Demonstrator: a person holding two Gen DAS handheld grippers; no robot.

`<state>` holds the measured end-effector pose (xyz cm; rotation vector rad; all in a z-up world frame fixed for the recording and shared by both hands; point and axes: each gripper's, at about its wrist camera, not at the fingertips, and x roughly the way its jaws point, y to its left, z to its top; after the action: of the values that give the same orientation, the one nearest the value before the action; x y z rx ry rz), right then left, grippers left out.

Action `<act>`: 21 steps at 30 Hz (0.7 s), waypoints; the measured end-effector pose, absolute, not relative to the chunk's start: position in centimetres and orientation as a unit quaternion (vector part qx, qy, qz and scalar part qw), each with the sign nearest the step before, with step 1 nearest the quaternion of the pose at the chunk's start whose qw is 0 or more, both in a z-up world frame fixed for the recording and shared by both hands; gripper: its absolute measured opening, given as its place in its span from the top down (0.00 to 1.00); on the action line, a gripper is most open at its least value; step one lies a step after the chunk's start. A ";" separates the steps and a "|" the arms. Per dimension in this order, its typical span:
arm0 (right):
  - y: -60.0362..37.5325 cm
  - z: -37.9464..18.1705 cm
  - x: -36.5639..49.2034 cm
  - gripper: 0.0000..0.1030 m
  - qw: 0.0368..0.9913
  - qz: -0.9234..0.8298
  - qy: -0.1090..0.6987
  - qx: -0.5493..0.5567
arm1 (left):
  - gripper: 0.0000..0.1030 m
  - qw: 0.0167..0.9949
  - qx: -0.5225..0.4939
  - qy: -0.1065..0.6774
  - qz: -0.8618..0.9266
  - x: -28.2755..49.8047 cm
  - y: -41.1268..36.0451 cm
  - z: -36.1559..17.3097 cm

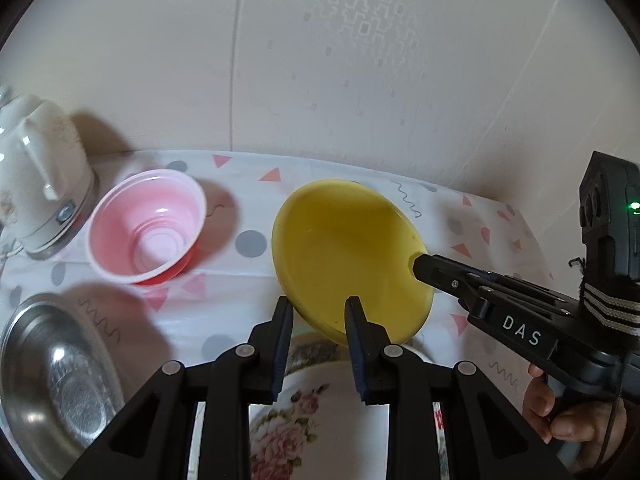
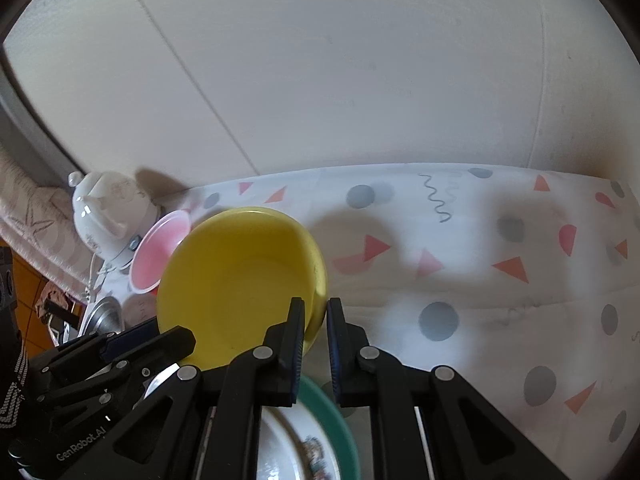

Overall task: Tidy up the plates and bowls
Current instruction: 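Lift the yellow bowl with both grippers and carry it over the steel bowl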

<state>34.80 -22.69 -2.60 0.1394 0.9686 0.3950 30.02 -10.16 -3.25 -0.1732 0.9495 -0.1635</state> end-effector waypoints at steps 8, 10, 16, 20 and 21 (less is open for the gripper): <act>-20.4 -2.5 33.2 0.89 0.860 0.213 0.461 0.043 | 0.74 0.887 -0.100 0.446 -0.064 27.5 -8.7 -2.8; -20.2 -2.6 32.9 0.89 0.859 0.215 0.462 0.042 | 0.74 0.888 -0.101 0.445 -0.062 27.2 -8.6 -2.9; -19.6 -2.1 32.0 0.89 0.859 0.227 0.458 0.034 | 0.75 0.891 -0.113 0.437 -0.056 25.9 -7.5 -2.6; -18.6 -2.1 31.3 0.89 0.856 0.237 0.459 0.021 | 0.74 0.895 -0.109 0.431 -0.047 24.9 -7.1 -2.5; -18.4 -2.1 31.1 0.89 0.855 0.240 0.459 0.019 | 0.74 0.896 -0.108 0.429 -0.045 24.7 -6.9 -2.4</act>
<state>31.11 -18.41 -2.08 0.0408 0.9648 0.5052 24.66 -6.88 -2.42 -0.2246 0.8890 -0.0926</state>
